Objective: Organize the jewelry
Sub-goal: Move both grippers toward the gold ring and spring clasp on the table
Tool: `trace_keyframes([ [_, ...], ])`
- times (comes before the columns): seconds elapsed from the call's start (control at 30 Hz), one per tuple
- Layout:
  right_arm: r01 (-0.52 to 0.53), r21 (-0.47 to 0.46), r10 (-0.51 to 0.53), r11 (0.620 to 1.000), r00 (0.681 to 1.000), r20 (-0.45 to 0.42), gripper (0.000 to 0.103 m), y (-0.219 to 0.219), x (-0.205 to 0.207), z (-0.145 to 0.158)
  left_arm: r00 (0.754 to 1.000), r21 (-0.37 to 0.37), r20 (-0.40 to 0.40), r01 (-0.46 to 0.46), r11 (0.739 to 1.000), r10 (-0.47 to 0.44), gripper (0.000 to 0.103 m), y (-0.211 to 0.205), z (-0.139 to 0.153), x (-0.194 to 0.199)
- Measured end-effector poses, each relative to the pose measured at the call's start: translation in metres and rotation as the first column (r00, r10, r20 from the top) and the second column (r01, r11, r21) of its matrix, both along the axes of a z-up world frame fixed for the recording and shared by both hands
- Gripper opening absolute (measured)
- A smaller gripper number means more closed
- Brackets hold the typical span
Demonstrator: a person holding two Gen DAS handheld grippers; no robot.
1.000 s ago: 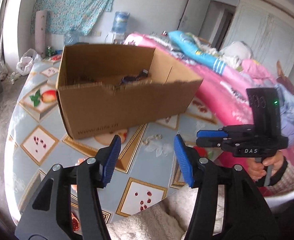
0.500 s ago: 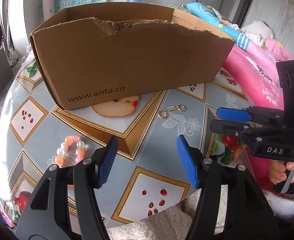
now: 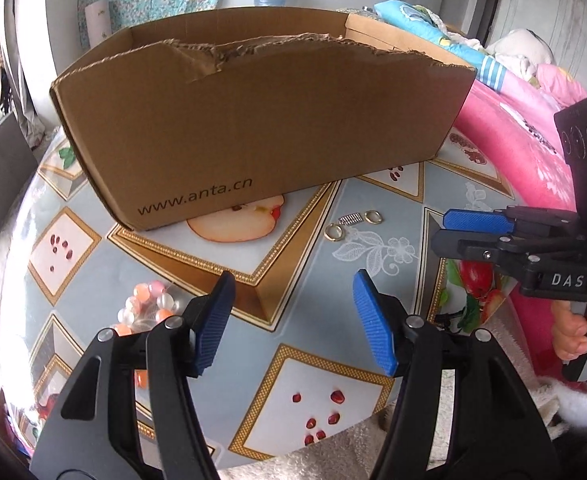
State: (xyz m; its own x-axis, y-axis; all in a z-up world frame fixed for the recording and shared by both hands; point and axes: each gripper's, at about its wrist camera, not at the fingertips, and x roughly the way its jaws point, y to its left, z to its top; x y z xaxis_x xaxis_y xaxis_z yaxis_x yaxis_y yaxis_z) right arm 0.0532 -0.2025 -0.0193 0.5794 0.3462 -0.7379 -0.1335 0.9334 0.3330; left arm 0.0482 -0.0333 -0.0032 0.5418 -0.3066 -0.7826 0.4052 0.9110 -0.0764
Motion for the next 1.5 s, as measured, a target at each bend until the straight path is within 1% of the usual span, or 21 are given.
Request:
trace_keyframes([
  [0.2,-0.010,0.055,0.010,0.998,1.000,0.001,0.040,-0.008,0.001,-0.002,0.999,-0.009,0.033,0.027,1.000,-0.026,0.057,-0.005,0.001,0.003],
  [0.27,-0.013,0.060,0.013,0.998,1.000,0.004,0.040,-0.009,0.002,-0.002,0.998,-0.013,0.042,0.045,0.999,-0.044,0.053,-0.008,0.002,0.004],
  [0.47,-0.021,0.069,0.021,0.997,1.000,0.014,0.040,-0.008,0.003,-0.003,0.992,0.007,0.068,0.106,0.994,-0.107,0.039,-0.021,0.002,0.009],
  [0.53,-0.023,0.076,0.022,0.997,1.000,0.016,0.040,-0.009,0.004,-0.004,0.991,0.003,0.054,0.119,0.993,-0.119,0.031,-0.025,0.000,0.014],
  [0.63,-0.025,0.081,0.024,0.996,1.000,0.020,0.040,-0.008,0.005,-0.004,0.990,0.006,0.046,0.132,0.991,-0.133,0.023,-0.029,-0.003,0.017],
  [0.73,-0.028,0.090,0.026,0.996,0.999,0.023,0.040,-0.010,0.004,-0.005,0.989,0.022,0.037,0.139,0.990,-0.140,0.021,-0.033,-0.004,0.019],
  [0.83,-0.029,0.100,0.027,0.995,0.999,0.025,0.040,-0.012,0.004,-0.005,0.989,0.009,0.016,0.149,0.989,-0.149,0.021,-0.035,-0.004,0.018],
  [0.93,-0.031,0.105,0.028,0.994,0.999,0.027,0.040,-0.013,0.004,-0.005,0.989,-0.019,0.001,0.150,0.988,-0.150,0.021,-0.035,-0.005,0.019],
  [1.0,-0.031,0.108,0.028,0.994,0.999,0.028,0.040,-0.013,0.004,-0.006,0.987,-0.077,-0.025,0.156,0.985,-0.158,0.021,-0.033,-0.005,0.021],
  [1.07,-0.031,0.111,0.028,0.993,0.999,0.027,0.040,-0.013,0.004,-0.006,0.983,-0.150,-0.050,0.168,0.974,-0.177,0.021,-0.030,-0.004,0.022],
  [1.1,-0.031,0.111,0.028,0.993,0.999,0.027,0.040,-0.014,0.004,-0.006,0.981,-0.176,-0.051,0.177,0.968,-0.188,0.021,-0.029,-0.003,0.021],
  [1.13,-0.031,0.111,0.028,0.993,0.999,0.028,0.040,-0.014,0.004,-0.006,0.981,-0.184,-0.042,0.181,0.966,-0.192,0.021,-0.028,-0.001,0.020],
  [1.23,-0.031,0.111,0.028,0.993,0.999,0.028,0.040,-0.014,0.004,-0.006,0.983,-0.163,-0.007,0.182,0.970,-0.185,0.021,-0.026,0.003,0.018],
  [1.3,-0.032,0.110,0.029,0.993,0.999,0.027,0.040,-0.014,0.005,-0.006,0.983,-0.107,0.026,0.185,0.977,-0.183,0.021,-0.026,0.004,0.017],
  [1.37,-0.033,0.108,0.030,0.994,0.999,0.027,0.040,-0.014,0.005,-0.006,0.981,-0.067,0.042,0.193,0.979,-0.191,0.021,-0.028,0.004,0.018],
  [1.5,-0.032,0.107,0.029,0.994,0.999,0.027,0.040,-0.015,0.004,-0.006,0.974,-0.053,0.039,0.226,0.973,-0.224,0.021,-0.029,0.000,0.027],
])
